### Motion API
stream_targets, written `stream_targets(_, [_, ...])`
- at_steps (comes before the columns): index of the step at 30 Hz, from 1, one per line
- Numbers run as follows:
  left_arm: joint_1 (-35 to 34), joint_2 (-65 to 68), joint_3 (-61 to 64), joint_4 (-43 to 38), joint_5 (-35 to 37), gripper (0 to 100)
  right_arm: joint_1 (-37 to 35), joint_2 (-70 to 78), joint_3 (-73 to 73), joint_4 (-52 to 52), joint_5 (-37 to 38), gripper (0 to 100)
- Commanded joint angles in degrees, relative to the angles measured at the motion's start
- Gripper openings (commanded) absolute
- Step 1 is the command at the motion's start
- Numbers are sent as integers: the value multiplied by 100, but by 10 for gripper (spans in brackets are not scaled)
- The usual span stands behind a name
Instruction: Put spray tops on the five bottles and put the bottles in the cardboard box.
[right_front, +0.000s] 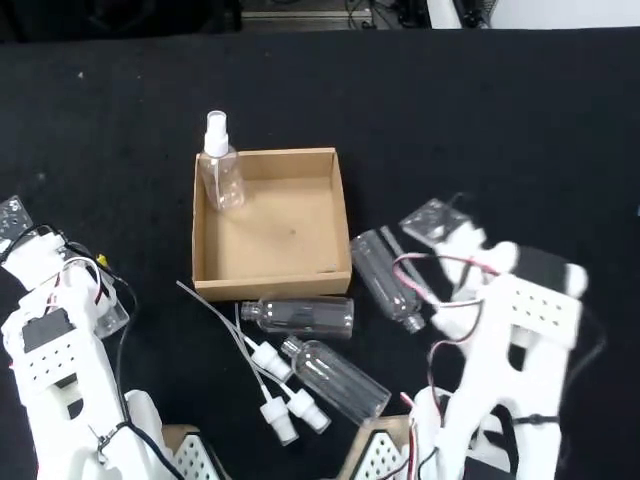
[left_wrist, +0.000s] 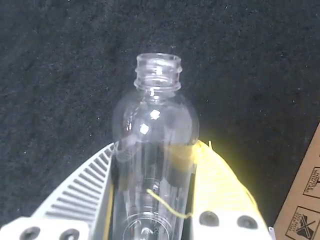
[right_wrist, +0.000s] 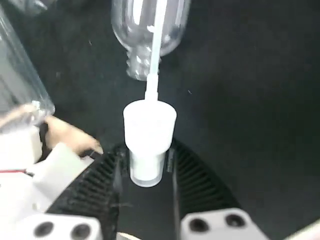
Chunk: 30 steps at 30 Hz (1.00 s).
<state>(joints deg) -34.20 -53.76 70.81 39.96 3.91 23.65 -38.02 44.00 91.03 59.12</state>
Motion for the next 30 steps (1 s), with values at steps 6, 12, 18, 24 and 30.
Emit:
stream_targets(6, [-40, -88, -84, -149, 53, 51, 1767, 154, -233, -1380, -2497, 32])
stream_targets(12, [-31, -88, -75, -149, 53, 51, 2295, 910, 1068, -3455, -4229, 67])
stream_targets(18, [-22, -88, -75, -149, 53, 51, 1925, 927, 980, -3218, -4607, 260])
stream_targets(24, [-66, -88, -75, -149, 53, 51, 1829, 523, -13, -2136, -2514, 336])
stream_targets(30, [-57, -88, -75, -149, 53, 51, 2391, 646, -215, -2189, 1881, 338])
